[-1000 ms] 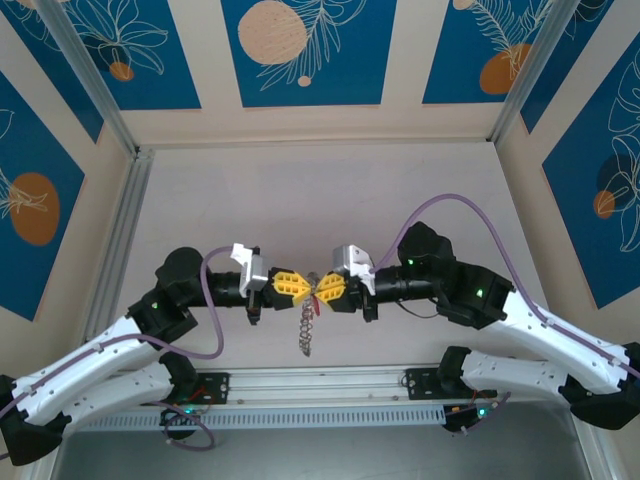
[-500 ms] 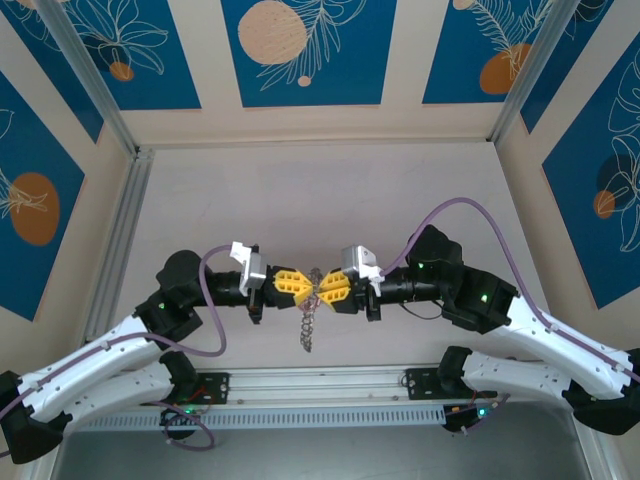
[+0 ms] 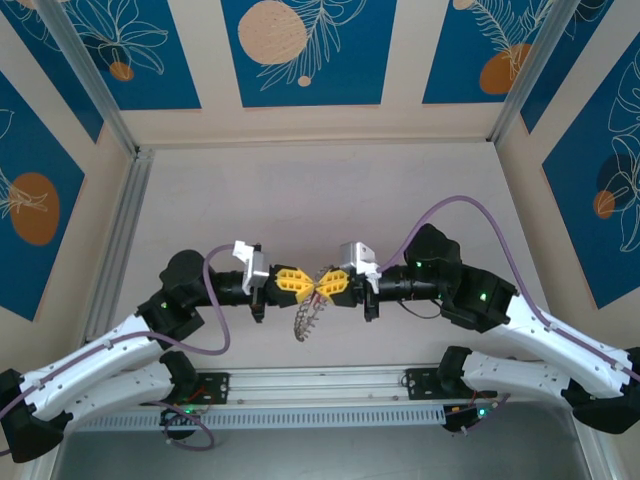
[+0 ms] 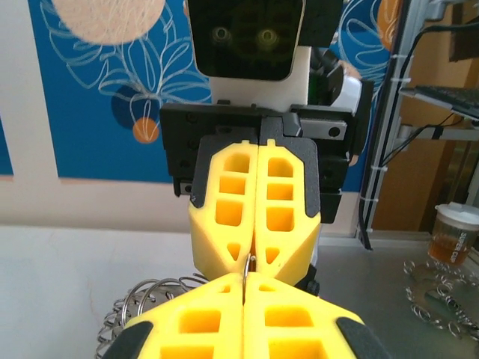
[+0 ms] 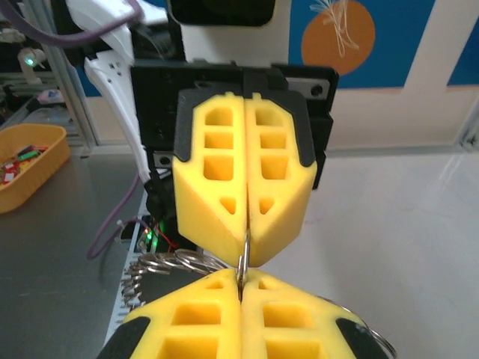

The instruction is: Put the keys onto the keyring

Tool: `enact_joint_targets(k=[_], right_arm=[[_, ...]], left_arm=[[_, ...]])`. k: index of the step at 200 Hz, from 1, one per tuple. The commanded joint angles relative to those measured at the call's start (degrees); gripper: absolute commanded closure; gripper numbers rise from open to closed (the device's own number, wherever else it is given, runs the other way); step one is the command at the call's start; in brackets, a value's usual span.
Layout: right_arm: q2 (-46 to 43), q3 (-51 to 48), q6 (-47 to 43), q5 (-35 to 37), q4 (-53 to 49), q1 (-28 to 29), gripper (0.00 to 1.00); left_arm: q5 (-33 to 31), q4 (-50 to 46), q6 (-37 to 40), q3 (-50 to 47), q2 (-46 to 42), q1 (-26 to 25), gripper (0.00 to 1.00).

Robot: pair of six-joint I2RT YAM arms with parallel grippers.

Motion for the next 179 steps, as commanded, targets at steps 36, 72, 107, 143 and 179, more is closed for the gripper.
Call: enact_joint_targets(k=[36,72,107,143,179], right_arm=[[4.06,6.99,-3.77,7.12,-12.24,0.71,1.00],[6.69,10.15,-5.71,5.80,-15.84,1.20,1.00],[7.51,11.37,-6.45,4.62,-15.60,1.90,1.00],[8.77,12.20,-6.99,3.94,-15.70,2.12,1.00],[9.40,12.76,-7.07,3.18,-15.51,2.21,1.00]], left_arm=[[-9.43,-41.56,20.17,19.78,2.86,-1.02,0.78],[-10.46,-45.21,23.08,22.75,5.34,-2.59,0.71],[-10.74,-44.96,23.97,22.50,6.58,-3.07,0.70],[-11.00,-45.53,24.48,23.01,7.65,-3.43,0.70],[-11.65,-46.47,25.13,23.64,8.83,-3.65,0.77]])
